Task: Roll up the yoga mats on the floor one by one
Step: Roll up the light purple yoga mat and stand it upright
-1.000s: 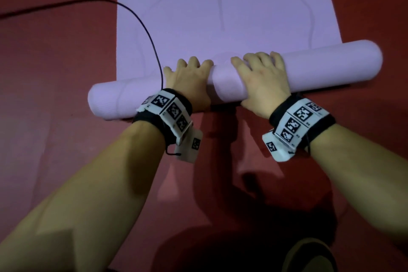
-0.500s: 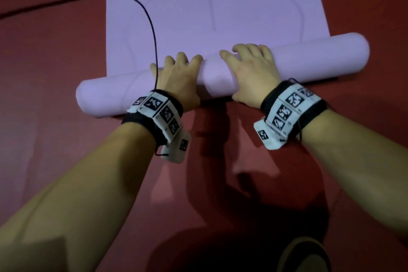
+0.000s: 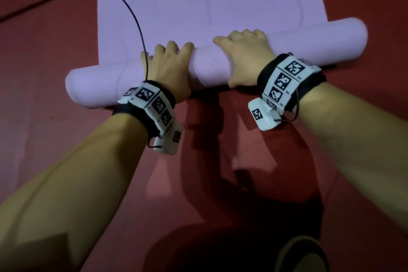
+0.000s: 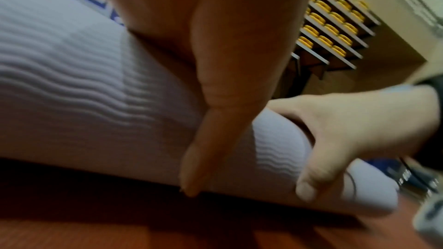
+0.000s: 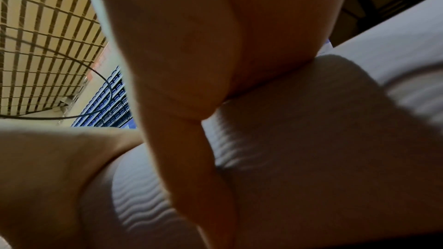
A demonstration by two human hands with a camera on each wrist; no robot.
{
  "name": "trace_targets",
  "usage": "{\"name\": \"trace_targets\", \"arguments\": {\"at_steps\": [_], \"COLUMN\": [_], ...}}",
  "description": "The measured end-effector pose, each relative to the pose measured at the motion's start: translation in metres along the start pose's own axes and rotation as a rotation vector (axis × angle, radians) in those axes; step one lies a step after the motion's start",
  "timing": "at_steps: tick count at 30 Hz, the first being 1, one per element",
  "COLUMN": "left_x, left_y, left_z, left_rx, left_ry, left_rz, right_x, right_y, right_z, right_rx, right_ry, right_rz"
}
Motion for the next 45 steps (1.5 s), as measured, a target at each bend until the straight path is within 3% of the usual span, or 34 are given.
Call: {"name": "trace_targets", "arguments": {"at_steps": [7,10,15,17,23,32,45], "left_x": [0.003,0.005,-0.001,-0.003,0.001,0.007,-0.008], "left_y": [-0.022,-0.023,-0.015,-0.017,-0.028,-0.004,0.083], "left_z": [-0.004,-0.006,-0.006,-0.007,-0.01,0.0,0.019], "left_rx": [-0.002,-0.015,-0.025,-0.014,0.013,0.04,-0.009], "left_ry": [0.028,0.043,-0.029,-0.032,0.024,-0.058,-0.005], "left_rz": [-0.22,-0.18,0.053,0.081,-0.001,0.026,-0.144], "right_x": [-0.006,-0.005,-0.005,-0.005,0.001,0.007,-0.011], "right_y": [0.01,0.003,-0.01,-0.015,-0.024,0.008,0.085], "right_z": [-0.006,-0.004,0.0,0.0,0.0,-0.01,-0.032], "right_rx": [-0.028,-0.046,-0.043,-0.041,-0.02,-0.058,0.002], "right_ry": [0.097,0.092,0.081,0.084,0.104,0.104,0.078], "right_rz": [0.135,0.174,0.098,0.066,0.007,0.138,-0.02]}}
Point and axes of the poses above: each hand's wrist, its own y-axis away from the middle knuckle, its own x-axis out of the back of the hand, z = x × y, the point moved 8 cm from there along -y, towards the middle knuckle, and after that the axes turned 3 degrees about z, right-handed, at the moved point
